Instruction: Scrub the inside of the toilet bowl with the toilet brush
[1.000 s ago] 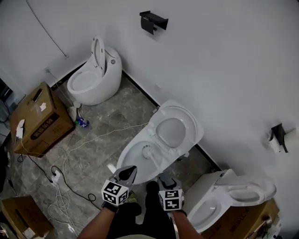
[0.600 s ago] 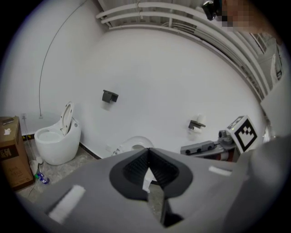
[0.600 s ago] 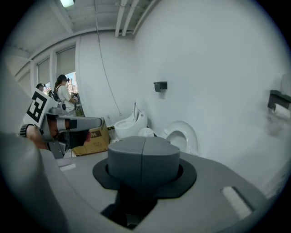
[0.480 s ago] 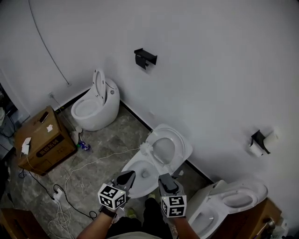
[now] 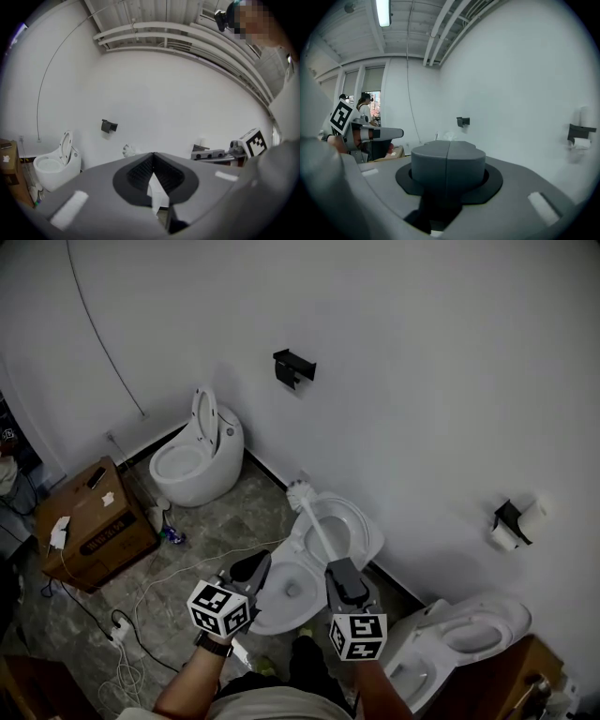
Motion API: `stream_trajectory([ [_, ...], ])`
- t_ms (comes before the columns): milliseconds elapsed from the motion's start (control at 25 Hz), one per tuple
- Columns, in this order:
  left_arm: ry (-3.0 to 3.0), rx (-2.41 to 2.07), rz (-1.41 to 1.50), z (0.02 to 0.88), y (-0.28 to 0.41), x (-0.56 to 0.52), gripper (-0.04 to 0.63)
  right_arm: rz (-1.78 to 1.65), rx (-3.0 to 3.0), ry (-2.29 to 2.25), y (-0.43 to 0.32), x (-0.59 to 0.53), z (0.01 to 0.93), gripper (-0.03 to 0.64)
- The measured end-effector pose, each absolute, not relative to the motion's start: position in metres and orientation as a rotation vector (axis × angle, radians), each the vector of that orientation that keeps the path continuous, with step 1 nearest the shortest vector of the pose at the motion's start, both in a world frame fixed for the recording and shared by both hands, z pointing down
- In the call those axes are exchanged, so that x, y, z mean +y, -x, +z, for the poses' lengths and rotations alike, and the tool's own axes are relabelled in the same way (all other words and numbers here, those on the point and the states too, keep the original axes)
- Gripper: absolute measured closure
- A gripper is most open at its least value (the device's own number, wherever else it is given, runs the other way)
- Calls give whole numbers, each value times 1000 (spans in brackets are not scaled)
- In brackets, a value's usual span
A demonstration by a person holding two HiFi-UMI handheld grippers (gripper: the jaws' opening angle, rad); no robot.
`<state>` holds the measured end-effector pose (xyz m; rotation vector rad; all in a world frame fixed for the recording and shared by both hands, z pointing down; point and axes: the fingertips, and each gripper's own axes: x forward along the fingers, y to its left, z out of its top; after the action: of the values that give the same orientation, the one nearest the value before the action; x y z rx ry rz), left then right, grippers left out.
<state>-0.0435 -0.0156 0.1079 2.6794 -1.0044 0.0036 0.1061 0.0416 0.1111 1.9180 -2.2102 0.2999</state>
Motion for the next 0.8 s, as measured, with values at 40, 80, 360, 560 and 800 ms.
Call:
stream_trajectory([
  [40,-2685,-1005,-4,102,44,-15,589,287,-2220,-1927,-105,42,104,456],
  [80,-2689,-1006,-12,96,44,-14,589,278,-2230,-1933,-104,43,97,456],
  [360,-2715,-1001,-89,53,44,-17,589,213,-2279,-1961,-100,41,56,456],
  [560,-2748,-1042,-140,18,47,-24,589,162,-2306,-1998,-105,37,27,456],
  [800,-2772,-1079,-166,-8,51,-28,589,117,-2352,-2014,-100,32,4,456],
])
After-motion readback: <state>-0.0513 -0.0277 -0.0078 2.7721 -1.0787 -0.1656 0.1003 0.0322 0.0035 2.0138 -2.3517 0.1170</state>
